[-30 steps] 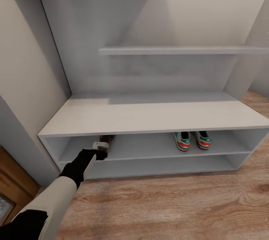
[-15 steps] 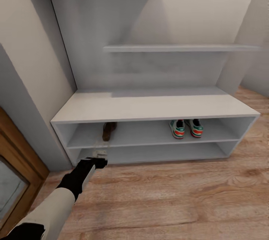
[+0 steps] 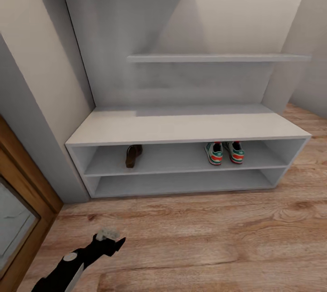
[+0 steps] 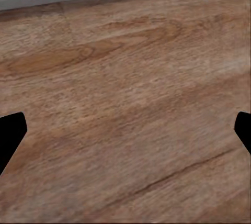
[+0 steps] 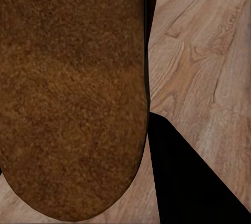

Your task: Pick up the two gym shoes and the two sandals from the corridor floor and place them onto the hallstand (shoe rack) in the corridor, making sure they are on the rack and not on the floor. Arrange them so the two gym shoes are next to each other and the two sandals are next to each other.

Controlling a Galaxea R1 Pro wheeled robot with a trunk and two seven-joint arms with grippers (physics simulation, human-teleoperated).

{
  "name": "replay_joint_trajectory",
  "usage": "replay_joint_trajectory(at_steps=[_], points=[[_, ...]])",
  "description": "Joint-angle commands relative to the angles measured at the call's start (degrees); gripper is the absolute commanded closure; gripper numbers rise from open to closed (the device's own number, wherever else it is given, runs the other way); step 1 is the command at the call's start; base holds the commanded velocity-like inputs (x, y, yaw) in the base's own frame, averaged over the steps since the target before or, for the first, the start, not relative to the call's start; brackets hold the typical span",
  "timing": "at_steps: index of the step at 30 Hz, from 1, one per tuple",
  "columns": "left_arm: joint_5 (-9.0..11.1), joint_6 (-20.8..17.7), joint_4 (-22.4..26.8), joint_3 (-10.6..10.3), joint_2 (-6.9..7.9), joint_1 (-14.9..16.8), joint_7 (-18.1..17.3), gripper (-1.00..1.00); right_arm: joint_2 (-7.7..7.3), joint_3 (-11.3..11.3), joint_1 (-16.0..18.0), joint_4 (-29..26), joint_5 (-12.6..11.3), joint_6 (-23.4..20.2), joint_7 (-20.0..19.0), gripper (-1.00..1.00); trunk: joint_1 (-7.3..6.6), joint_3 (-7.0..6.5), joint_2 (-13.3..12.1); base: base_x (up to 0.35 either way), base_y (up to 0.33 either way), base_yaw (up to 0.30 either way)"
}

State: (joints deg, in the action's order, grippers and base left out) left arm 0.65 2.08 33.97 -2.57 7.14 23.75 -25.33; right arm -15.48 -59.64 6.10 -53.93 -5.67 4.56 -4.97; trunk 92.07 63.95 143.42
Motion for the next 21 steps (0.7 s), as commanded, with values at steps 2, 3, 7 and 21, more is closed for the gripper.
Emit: replay_joint_trajectory(at_steps=[2,3,7,21], points=[[0.4,4.2,-0.2,2.8,2.05,-2.9,-6.2,-1.0,0.04,-0.1,0.1,0.1,-0.8,0.1,-0.5,1.0,-0.01,0.04,0.0,-0.001,0.0,0.0],[0.8,5.8,-0.3,4.8,2.88,-4.1,-9.4,-1.0,0.04,-0.1,0.1,0.1,-0.8,0.1,-0.6,1.0,-0.01,0.04,0.0,0.0,0.0,0.0],[2.2,8.5,-0.4,11.3,4.73,-7.7,-19.9,-1.0,0.04,-0.2,0.0,0.1,-0.7,0.1,-0.6,1.0,-0.01,0.04,0.0,0.0,0.0,0.0],[2.2,11.9,-0.7,21.6,6.82,-12.4,-31.3,-1.0,0.07,-0.2,0.1,-0.2,-0.9,0.2,-0.6,1.0,-0.01,0.04,0.0,0.0,0.0,0.0]])
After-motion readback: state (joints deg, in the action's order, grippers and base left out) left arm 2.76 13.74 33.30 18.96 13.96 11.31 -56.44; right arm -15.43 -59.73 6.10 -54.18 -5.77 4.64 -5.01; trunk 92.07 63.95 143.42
